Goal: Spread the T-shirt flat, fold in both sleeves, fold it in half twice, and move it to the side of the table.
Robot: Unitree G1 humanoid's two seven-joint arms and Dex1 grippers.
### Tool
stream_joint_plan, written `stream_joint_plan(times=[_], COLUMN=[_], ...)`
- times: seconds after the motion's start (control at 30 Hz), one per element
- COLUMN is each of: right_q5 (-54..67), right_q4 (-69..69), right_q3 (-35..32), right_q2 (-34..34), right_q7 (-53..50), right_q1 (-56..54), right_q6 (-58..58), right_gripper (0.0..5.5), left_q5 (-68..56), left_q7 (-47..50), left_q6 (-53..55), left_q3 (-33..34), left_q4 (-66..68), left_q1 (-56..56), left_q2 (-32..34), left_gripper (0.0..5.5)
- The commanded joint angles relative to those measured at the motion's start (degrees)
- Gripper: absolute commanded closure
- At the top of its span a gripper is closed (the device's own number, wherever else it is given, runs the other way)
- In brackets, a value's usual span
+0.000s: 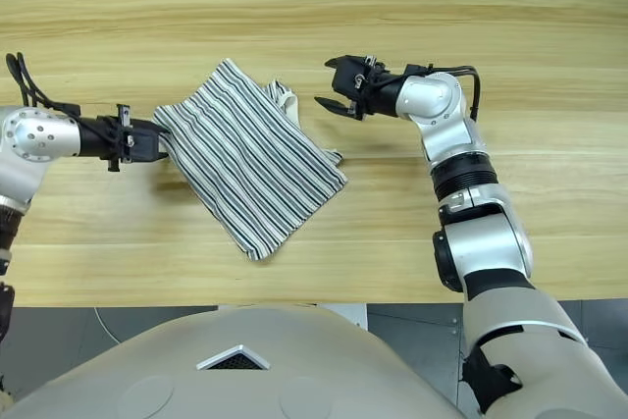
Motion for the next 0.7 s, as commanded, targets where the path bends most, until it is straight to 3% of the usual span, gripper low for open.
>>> stream_joint_plan(times=[0.03,0.43,0.7], right_q5=[-0.54,0.15,-1.41], right_q4=[-1.51,-3.97,-9.31], right_q3=[0.61,-0.35,2.38], right_q2=[0.43,-0.27,-0.57], right_q7=[0.56,-0.34,1.59], right_q1=[1.25,2.16,7.85], right_q6=[-0.18,0.96,1.99], right_gripper=[2.66,2.66,2.66], left_q5=[4.47,11.66,12.97], left_q7=[1.88,17.39,24.07], left_q6=[-1.72,-6.01,-5.65], left_q3=[-4.85,-10.96,-11.95], left_q4=[9.09,38.61,48.75], left_q1=[-3.27,-18.55,-21.74], left_q2=[-6.38,-21.84,-25.96], left_gripper=[3.58,3.58,3.58])
